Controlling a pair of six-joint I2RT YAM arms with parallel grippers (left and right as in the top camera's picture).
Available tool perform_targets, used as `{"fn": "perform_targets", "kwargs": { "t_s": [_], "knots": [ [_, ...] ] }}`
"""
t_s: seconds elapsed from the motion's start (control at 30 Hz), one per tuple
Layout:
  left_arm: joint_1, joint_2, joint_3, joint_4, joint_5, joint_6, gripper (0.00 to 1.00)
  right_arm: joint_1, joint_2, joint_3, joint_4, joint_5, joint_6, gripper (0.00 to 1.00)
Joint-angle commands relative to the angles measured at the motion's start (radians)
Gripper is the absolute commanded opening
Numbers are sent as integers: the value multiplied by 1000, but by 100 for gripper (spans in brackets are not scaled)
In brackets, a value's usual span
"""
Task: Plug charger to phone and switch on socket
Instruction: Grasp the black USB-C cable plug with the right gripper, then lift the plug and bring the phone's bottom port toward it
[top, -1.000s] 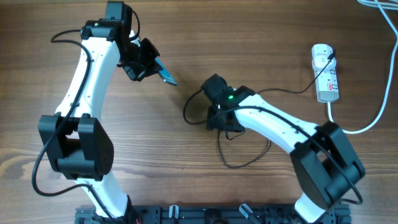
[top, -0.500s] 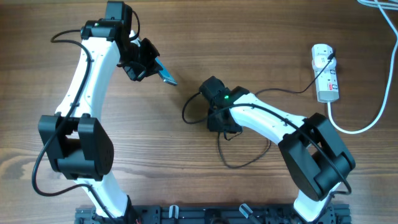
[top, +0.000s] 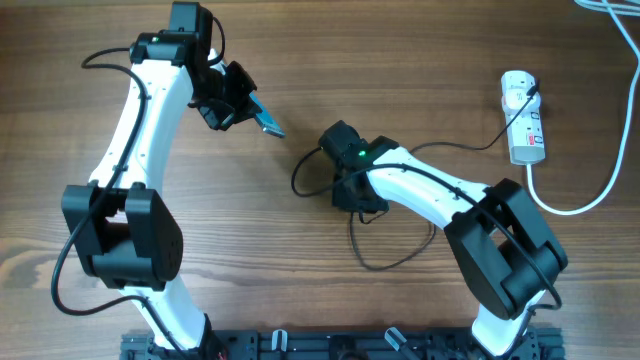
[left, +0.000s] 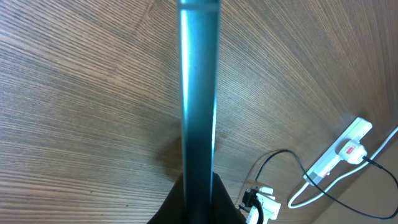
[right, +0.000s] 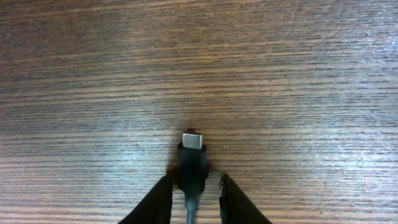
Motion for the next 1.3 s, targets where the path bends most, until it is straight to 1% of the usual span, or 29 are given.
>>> {"fn": "perform_targets", "kwargs": {
  "t_s": [0.0,0.13,0.2,0.3,0.73,0.8,0.9,0.97,1.27],
  "knots": [
    [7,-31,1,3,-2,23,4,5,77,-35,-10,-36,-2,26],
    [7,-31,1,3,-2,23,4,5,77,-35,-30,-36,-2,26],
    [7,-31,1,3,-2,23,4,5,77,-35,-31,-36,-2,24],
    [7,-31,1,3,-2,22,4,6,77,-35,-32,-33,-2,24],
    [7,-31,1,2,-2,22,4,37,77,-35,-35,-17,17,24],
    [7,-31,1,2,-2,22,4,37,77,-35,-34,-17,17,24],
    [7,-31,1,2,-2,23,4,37,77,-35,-35,10,24,19],
    [7,-31,1,2,-2,22,4,37,77,-35,-34,9,24,19],
    [7,-31,1,3,-2,22,4,37,77,-35,-32,8,24,12]
  ]
}}
